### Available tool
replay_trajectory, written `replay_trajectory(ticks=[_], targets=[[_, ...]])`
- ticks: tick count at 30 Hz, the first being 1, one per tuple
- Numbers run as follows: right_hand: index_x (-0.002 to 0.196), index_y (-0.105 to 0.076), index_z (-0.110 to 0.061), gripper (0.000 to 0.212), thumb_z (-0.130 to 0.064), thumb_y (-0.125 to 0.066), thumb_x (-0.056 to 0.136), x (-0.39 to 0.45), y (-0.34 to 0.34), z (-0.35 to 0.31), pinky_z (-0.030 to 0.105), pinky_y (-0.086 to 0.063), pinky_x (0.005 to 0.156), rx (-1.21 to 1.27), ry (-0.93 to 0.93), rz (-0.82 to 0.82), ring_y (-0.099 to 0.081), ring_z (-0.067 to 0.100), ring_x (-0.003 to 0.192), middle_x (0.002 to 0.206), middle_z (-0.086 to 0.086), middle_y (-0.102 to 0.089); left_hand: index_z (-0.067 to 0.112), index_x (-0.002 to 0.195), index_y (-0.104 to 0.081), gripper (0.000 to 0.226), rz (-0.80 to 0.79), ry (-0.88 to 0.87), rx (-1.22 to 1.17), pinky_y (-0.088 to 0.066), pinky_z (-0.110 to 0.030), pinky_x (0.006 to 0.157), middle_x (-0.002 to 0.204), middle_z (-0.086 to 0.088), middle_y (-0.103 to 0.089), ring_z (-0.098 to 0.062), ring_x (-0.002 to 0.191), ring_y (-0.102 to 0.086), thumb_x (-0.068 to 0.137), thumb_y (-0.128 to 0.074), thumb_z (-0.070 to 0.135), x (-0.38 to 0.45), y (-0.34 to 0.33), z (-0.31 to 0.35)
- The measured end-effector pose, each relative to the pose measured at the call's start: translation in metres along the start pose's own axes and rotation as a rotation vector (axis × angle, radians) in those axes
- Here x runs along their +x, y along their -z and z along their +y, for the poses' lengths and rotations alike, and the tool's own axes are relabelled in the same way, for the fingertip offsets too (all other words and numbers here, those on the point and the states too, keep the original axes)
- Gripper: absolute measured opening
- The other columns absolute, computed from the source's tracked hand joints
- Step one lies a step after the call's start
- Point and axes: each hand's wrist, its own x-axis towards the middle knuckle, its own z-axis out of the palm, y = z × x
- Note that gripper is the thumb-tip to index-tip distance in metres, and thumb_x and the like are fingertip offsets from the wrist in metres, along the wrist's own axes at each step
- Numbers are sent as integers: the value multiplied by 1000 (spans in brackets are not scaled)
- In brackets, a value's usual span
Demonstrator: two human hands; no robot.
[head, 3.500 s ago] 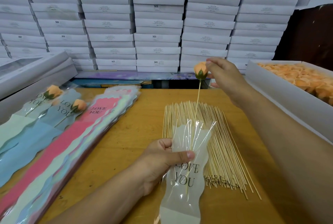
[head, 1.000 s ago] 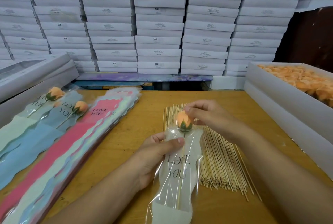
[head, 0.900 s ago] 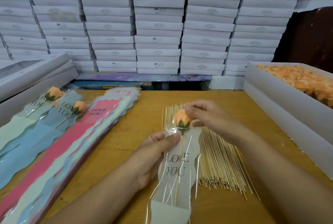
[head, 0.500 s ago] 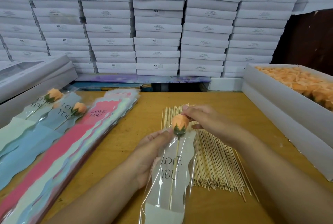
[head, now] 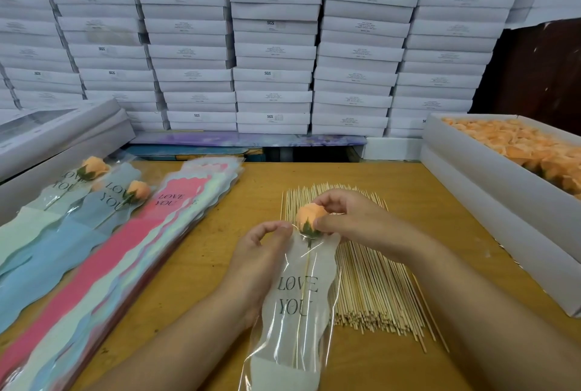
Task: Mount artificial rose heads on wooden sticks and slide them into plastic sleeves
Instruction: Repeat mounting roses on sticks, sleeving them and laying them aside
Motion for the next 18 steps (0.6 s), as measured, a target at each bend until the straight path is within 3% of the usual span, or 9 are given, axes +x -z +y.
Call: replay_trajectory(ticks=[4,8,12,14,15,18], targets=[[106,-66,-22,10,-24,-60,98,1,-2,0,13,-49,57,-15,-5,21,-66,-3,69,95,-3,-72,10,97,-70,9,44,11,-75,-49,-22,43,72,-7,-72,-14,50,-64,96,-65,18,0,0,0],[104,-67,-22,26,-38,-47,103,-2,-2,-4,14,-51,58,12,0,39,-67,-3,71,81,-15,-73,14,90,-72,12,51,-30,-87,-48,-15,42,71,0,-74,-5,52,-66,97,-63,16,0,-1,1],[106,-71,-22,29,-43,-53,99,-3,-2,-8,23,-59,72,4,8,-37,-69,1,87,94,-14,-74,15,97,-71,16,50,-8,-37,-50,-19,45,80,-6,-74,-10,55,-65,100,-59,24,-1,-1,1],[105,-72,-22,33,-49,-57,95,-4,-3,-8,28,-60,80,-47,26,-101,-70,5,93,99,-12,-74,15,97,-69,17,65,-4,-32,-48,-18,42,75,-4,-73,-9,52,-64,101,-56,25,0,-1,2],[105,-72,-24,36,-54,-57,92,-5,-4,-8,29,-60,82,-61,33,-118,-70,6,95,102,-11,-74,16,96,-67,17,73,-6,-23,-49,-19,44,74,-2,-73,-8,53,-64,102,-55,26,0,-1,1],[110,-72,-23,48,-62,-56,88,-6,-6,-9,30,-59,86,-44,19,-114,-69,6,101,112,-10,-73,19,95,-68,18,91,-20,5,-54,-33,70,89,-8,-75,-17,74,-66,102,-55,31,2,0,0]])
